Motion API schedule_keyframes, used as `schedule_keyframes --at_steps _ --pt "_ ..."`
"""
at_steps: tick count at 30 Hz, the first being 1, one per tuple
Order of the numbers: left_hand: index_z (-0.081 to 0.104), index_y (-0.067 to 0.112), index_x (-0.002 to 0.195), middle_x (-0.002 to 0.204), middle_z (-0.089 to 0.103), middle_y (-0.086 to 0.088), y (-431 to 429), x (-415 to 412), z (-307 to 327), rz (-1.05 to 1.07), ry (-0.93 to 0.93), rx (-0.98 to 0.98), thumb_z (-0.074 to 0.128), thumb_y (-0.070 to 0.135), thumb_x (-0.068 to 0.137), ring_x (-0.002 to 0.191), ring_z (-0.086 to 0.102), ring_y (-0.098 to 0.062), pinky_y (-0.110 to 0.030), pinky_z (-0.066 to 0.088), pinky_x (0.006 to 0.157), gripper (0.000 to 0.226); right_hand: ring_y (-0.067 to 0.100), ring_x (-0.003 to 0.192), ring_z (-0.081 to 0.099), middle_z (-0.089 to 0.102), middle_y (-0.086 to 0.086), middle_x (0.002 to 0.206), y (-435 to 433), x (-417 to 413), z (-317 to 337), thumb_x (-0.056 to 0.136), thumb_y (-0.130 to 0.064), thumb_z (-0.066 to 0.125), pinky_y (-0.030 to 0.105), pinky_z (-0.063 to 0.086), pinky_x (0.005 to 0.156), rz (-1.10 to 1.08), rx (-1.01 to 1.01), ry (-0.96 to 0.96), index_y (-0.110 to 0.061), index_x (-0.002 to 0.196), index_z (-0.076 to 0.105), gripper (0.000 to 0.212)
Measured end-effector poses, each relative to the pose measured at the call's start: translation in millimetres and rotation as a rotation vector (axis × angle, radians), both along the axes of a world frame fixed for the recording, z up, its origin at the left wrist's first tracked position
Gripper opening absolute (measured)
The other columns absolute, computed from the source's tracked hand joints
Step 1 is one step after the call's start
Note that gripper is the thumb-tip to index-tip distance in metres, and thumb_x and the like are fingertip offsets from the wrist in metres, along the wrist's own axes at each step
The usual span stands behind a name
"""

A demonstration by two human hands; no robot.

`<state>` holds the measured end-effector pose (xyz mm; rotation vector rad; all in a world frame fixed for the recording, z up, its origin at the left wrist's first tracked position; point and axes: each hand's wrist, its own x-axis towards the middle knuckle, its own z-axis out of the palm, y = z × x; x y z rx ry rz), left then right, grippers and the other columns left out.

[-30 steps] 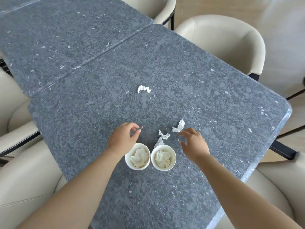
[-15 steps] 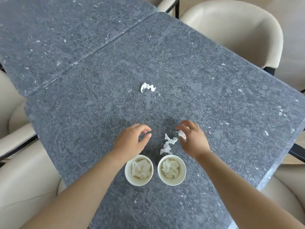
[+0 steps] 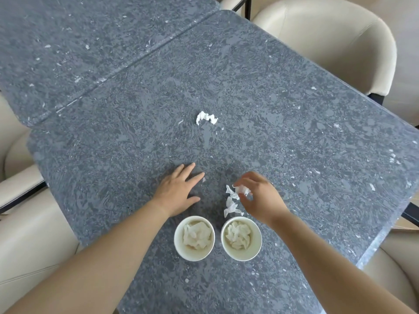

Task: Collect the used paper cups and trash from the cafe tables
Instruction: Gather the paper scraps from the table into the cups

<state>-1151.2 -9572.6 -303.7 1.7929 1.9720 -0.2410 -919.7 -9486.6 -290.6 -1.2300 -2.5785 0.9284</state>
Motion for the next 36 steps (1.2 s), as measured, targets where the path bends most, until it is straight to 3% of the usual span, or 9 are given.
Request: schedule_keyframes --at_steps 6,12,18,22,26,29,33,36 --pt "0.0 0.041 0.144 0.156 -0.014 0.007 -3.9 2.5 -6.2 -0.003 0.012 -0.012 0.042 0.052 0.091 0.144 -0.009 -0.022 -0.051 0.018 0.114 0.069 0.014 0.114 0.04 0.047 -0.01 0.126 2.4 -6.8 -5.8 0.069 -0.048 0.072 0.03 0.041 0.091 0.152 -0.11 -0.15 -0.032 0.115 0.059 0.051" --pt "0.005 0.041 0.144 0.157 -0.007 0.006 -6.0 2.2 -8.8 0.011 -0.005 0.046 0.042 0.054 0.09 0.144 -0.004 -0.022 -0.049 0.018 0.114 0.067 0.016 0.106 0.044 0.048 -0.006 0.117 3.5 -11.9 -11.7 0.075 -0.03 0.07 0.033 0.048 0.081 0.165 -0.105 -0.175 -0.028 0.106 0.064 0.032" --pt "0.023 0.032 0.143 0.154 0.015 0.002 14.5 -4.2 -7.3 0.026 -0.009 0.159 0.046 0.046 0.09 0.139 0.015 -0.023 -0.045 0.027 0.108 0.059 0.018 0.081 0.053 0.056 -0.001 0.102 16.2 -27.4 -12.1 0.081 -0.013 0.059 0.03 0.048 0.068 0.064 -0.088 -0.073 -0.021 0.099 0.067 0.021" --pt "0.031 0.028 0.139 0.151 0.022 0.002 53.7 -16.4 -3.6 0.039 -0.022 0.187 0.046 0.041 0.092 0.137 0.024 -0.022 -0.044 0.036 0.103 0.051 0.021 0.085 0.056 0.059 0.003 0.103 35.8 -41.2 -13.5 0.08 -0.008 0.059 0.036 0.051 0.069 -0.053 -0.047 -0.003 -0.015 0.099 0.067 0.022" --pt "0.041 0.022 0.132 0.143 0.034 -0.001 104.2 -27.7 5.8 0.045 -0.003 0.359 0.05 0.03 0.091 0.129 0.038 -0.025 -0.04 0.042 0.098 0.043 0.022 0.088 0.057 0.06 0.004 0.102 50.7 -47.8 -17.3 0.078 -0.006 0.059 0.033 0.051 0.069 -0.096 -0.021 0.032 -0.013 0.1 0.067 0.024" --pt "0.034 0.024 0.138 0.15 0.025 -0.002 137.6 -30.0 7.7 0.024 0.018 0.374 0.051 0.027 0.091 0.134 0.028 -0.028 -0.044 0.038 0.102 0.049 0.021 0.091 0.056 0.058 0.001 0.104 54.7 -50.6 -21.5 0.079 -0.009 0.06 0.032 0.051 0.069 -0.104 -0.016 0.046 -0.017 0.103 0.065 0.026" --pt "0.019 0.031 0.145 0.156 0.01 0.0 161.6 -26.4 1.0 -0.022 0.03 0.186 0.046 0.03 0.094 0.141 0.011 -0.026 -0.048 0.03 0.107 0.058 0.017 0.107 0.048 0.05 -0.003 0.12 58.6 -49.4 -26.3 0.08 -0.024 0.064 0.03 0.05 0.076 -0.091 -0.006 0.015 -0.024 0.119 0.057 0.04" --pt "0.039 0.023 0.137 0.143 0.033 -0.003 157.3 -21.3 -2.9 -0.022 -0.034 0.205 0.047 0.022 0.093 0.132 0.027 -0.026 -0.044 0.039 0.102 0.045 0.015 0.107 0.048 0.049 -0.006 0.12 58.9 -44.4 -27.7 0.076 -0.027 0.069 0.031 0.051 0.08 -0.093 -0.037 0.046 -0.027 0.12 0.055 0.047"
